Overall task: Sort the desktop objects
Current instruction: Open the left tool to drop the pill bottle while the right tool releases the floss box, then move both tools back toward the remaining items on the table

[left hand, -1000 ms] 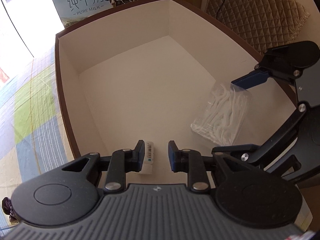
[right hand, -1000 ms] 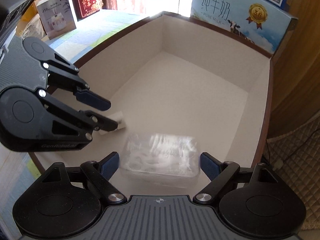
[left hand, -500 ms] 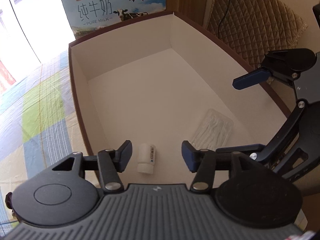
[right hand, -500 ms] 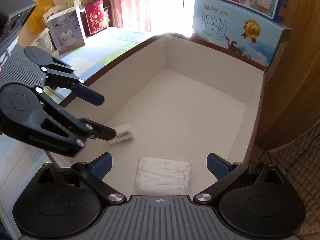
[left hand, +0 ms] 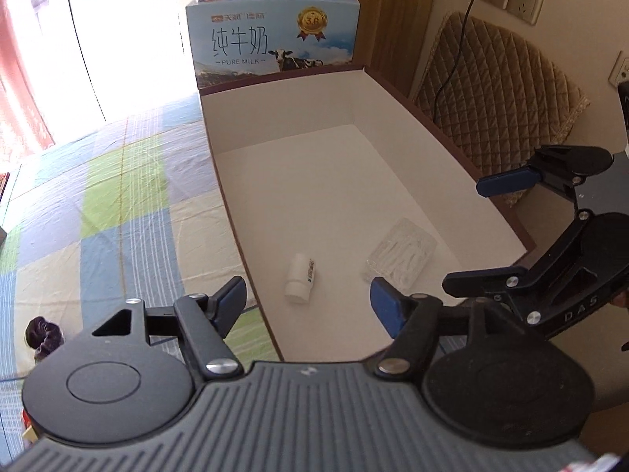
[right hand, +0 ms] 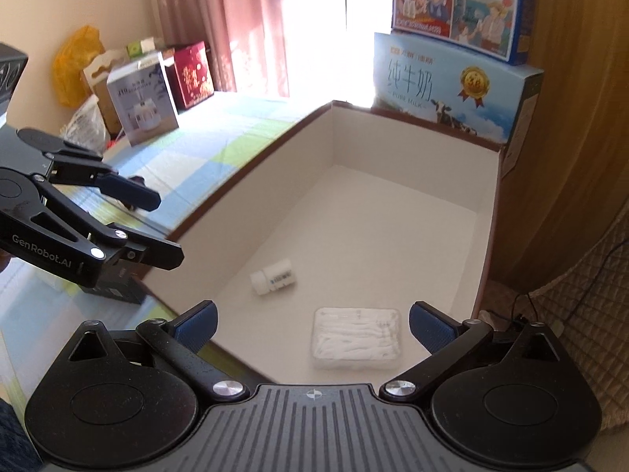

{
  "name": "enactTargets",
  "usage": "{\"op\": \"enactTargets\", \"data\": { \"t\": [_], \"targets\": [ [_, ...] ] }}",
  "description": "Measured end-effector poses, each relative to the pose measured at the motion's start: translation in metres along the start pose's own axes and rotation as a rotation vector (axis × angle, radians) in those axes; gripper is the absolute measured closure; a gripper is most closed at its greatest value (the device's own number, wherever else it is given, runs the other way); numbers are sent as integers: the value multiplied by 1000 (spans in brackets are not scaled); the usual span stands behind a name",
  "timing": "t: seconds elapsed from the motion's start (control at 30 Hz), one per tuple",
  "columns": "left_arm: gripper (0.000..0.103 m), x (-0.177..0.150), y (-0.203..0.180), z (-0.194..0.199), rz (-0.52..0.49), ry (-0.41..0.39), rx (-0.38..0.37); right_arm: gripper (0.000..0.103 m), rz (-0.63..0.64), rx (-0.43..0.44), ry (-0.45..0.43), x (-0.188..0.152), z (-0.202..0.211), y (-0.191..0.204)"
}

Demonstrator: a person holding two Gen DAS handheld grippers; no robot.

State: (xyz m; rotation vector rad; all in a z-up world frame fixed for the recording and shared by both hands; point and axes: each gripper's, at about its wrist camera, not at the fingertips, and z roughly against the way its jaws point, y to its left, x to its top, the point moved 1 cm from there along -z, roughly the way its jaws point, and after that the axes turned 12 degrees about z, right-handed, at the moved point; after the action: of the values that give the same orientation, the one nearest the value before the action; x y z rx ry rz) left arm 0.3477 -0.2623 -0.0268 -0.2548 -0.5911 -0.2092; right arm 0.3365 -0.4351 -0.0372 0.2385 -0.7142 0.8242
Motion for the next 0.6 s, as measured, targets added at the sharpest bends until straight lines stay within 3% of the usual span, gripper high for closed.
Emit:
{"op": "enactTargets", "data": {
  "t": [0.33, 0.6],
  "targets": [
    [31, -25, 16, 47, -1, -27, 3, 2, -75, -71, -56, -8, 42, 39],
    [28, -56, 42, 82, 33, -27, 0, 2, -111, -64, -75, -17, 61, 76]
  ]
}}
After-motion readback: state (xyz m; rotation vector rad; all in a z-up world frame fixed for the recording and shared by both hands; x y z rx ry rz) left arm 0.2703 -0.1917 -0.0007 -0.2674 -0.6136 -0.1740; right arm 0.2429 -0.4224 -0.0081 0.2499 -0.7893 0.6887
